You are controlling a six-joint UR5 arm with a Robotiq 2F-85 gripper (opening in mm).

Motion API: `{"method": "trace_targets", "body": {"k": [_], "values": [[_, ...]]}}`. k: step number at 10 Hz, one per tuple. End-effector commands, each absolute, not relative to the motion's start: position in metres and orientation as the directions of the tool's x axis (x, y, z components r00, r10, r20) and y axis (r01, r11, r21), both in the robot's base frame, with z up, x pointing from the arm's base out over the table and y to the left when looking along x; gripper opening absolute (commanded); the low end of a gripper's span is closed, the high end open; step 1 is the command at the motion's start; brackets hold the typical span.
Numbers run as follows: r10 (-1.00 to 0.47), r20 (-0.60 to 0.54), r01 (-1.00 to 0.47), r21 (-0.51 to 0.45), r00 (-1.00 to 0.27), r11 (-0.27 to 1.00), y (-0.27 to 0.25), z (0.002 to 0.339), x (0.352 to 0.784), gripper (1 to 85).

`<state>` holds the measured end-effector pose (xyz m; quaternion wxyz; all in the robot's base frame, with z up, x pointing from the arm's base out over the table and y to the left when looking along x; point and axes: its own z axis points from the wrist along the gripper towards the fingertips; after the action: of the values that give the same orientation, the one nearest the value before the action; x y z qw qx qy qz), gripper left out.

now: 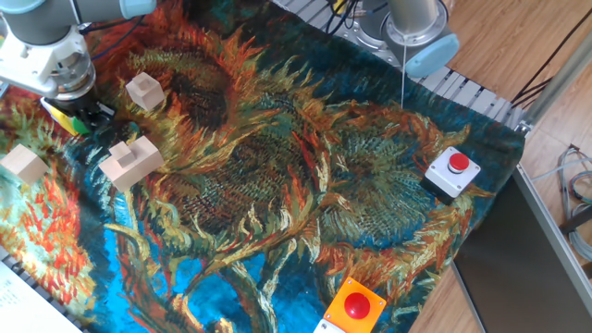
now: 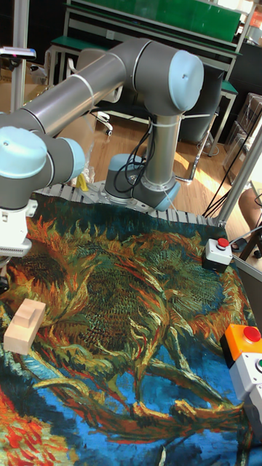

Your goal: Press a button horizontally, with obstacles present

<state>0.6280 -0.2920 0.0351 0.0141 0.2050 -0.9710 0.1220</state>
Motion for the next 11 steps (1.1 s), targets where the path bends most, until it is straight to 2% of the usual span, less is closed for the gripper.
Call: {"method": "trace_targets", "body": {"k": [1,5,7,8,11], "values": [[-0.374,0.064,-0.379,-0.214,-0.925,0.9,-0.278,0.046,0.626,8.7],[-0.409,0.02,-0.407,-0.14,-0.912,0.902,-0.256,0.043,0.63,8.7],[-0.448,-0.043,-0.439,-0.134,-0.893,0.888,-0.247,0.043,0.646,1.3],[-0.442,-0.066,-0.432,-0.127,-0.895,0.893,-0.243,0.043,0.65,1.3],[-0.392,-0.059,-0.384,-0.114,-0.918,0.916,-0.253,0.053,0.629,1.3]]}}
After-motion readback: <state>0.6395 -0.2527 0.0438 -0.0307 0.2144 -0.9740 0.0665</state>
